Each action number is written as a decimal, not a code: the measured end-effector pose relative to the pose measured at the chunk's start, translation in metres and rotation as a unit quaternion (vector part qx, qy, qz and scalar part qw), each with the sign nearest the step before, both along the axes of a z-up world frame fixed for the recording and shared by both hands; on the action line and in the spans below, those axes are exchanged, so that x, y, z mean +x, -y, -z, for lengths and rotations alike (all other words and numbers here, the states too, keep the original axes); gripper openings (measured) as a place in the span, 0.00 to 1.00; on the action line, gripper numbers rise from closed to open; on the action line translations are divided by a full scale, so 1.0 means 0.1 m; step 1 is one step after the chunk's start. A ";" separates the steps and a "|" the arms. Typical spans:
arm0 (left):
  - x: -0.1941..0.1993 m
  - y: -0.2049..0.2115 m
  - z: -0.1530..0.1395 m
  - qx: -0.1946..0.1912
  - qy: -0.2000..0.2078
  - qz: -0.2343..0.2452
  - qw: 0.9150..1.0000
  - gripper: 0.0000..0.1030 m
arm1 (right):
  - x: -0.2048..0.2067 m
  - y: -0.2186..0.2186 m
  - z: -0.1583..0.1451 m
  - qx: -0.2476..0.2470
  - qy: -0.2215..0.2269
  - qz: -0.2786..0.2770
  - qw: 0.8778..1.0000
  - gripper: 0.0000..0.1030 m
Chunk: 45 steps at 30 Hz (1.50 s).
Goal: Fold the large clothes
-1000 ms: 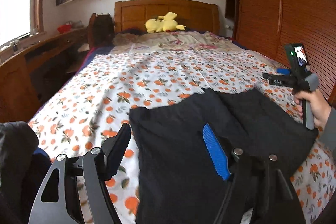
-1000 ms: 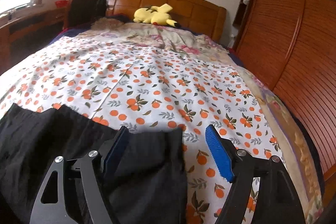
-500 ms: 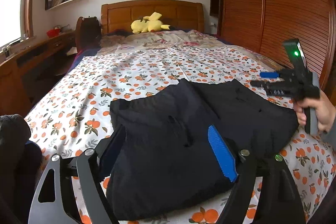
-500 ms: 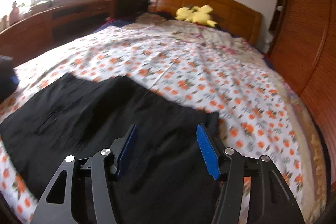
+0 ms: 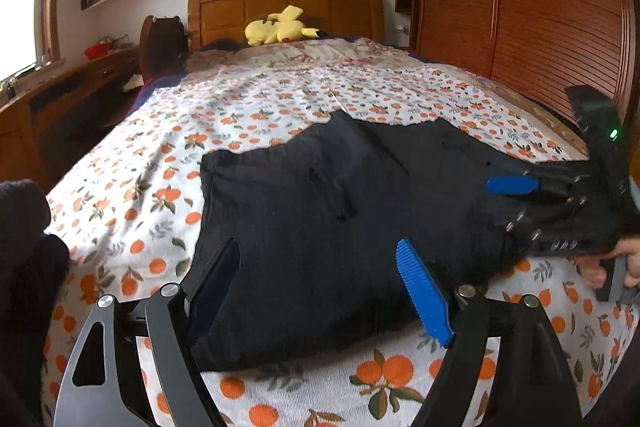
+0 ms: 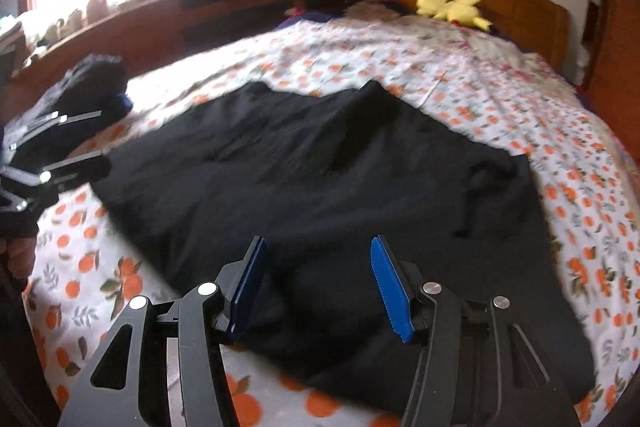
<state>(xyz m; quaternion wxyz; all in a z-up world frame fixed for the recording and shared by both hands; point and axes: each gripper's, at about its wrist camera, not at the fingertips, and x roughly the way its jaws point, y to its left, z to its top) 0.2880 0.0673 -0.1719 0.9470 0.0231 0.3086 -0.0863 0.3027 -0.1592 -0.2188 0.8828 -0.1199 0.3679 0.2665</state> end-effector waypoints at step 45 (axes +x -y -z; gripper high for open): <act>-0.36 -0.50 0.11 -0.003 -0.021 -0.014 1.000 0.82 | 0.08 1.44 -0.09 -0.045 -0.026 0.235 0.971 0.70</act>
